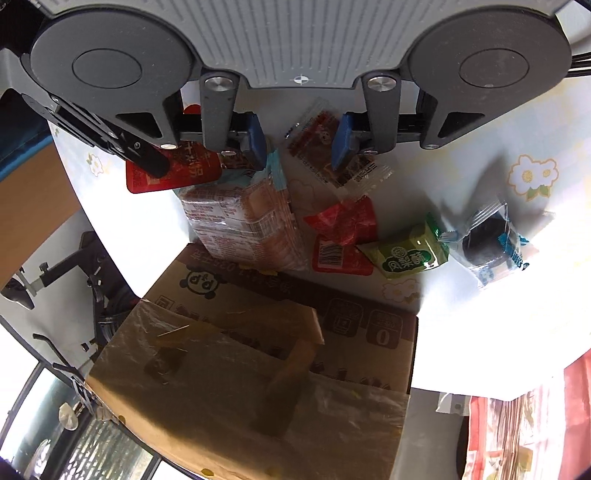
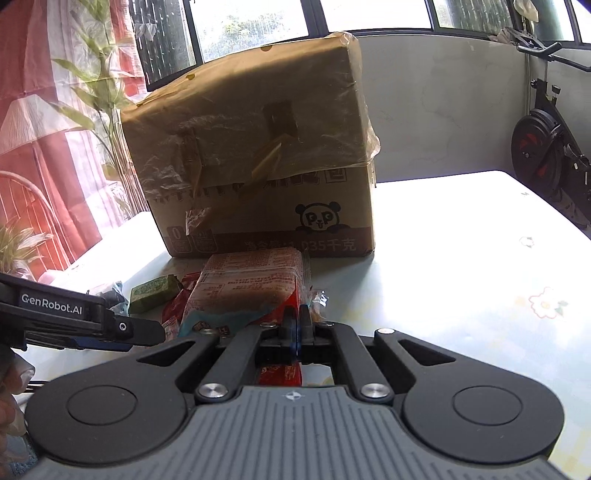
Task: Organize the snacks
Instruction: 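Lower left tool onto the brown jerky packet and grasp it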
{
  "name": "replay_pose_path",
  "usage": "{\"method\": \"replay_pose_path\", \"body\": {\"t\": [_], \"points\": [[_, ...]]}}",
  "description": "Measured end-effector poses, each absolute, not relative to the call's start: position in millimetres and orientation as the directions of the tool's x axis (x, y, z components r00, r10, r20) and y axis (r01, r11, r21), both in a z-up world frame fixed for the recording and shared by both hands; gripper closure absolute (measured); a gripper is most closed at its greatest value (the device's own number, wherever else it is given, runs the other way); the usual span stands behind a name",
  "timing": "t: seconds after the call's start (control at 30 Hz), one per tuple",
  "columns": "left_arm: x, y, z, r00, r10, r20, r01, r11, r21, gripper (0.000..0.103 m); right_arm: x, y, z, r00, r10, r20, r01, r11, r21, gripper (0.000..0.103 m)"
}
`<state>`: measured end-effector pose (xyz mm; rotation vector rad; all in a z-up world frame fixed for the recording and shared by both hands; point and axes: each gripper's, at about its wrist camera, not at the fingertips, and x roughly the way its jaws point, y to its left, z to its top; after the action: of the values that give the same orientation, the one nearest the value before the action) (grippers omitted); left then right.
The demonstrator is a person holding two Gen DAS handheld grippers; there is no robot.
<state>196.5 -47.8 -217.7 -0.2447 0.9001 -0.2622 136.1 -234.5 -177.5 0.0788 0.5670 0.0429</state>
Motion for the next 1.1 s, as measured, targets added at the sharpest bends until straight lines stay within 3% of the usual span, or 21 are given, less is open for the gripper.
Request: {"method": "replay_pose_path", "body": {"t": [0.1, 0.3, 0.63, 1.1], "points": [[201, -54, -224, 0.597, -0.351, -0.722, 0.142, 0.931, -0.335, 0.081, 136, -237, -180, 0.845, 0.078, -0.528, -0.026, 0.994, 0.105, 0.103], [217, -59, -234, 0.605, -0.387, -0.696, 0.161, 0.915, -0.369, 0.082, 133, -245, -181, 0.850, 0.097, -0.518, -0.022, 0.989, 0.148, 0.103], [214, -61, -246, 0.499, -0.409, -0.764, 0.184, 0.912, -0.367, 0.082, 131, -246, -181, 0.852, 0.111, -0.511, -0.023, 0.984, 0.176, 0.103], [202, 2, -233, 0.469, -0.294, -0.833, 0.041, 0.949, -0.311, 0.079, 132, -243, -181, 0.850, 0.126, -0.512, -0.035, 0.982, 0.185, 0.103]]}}
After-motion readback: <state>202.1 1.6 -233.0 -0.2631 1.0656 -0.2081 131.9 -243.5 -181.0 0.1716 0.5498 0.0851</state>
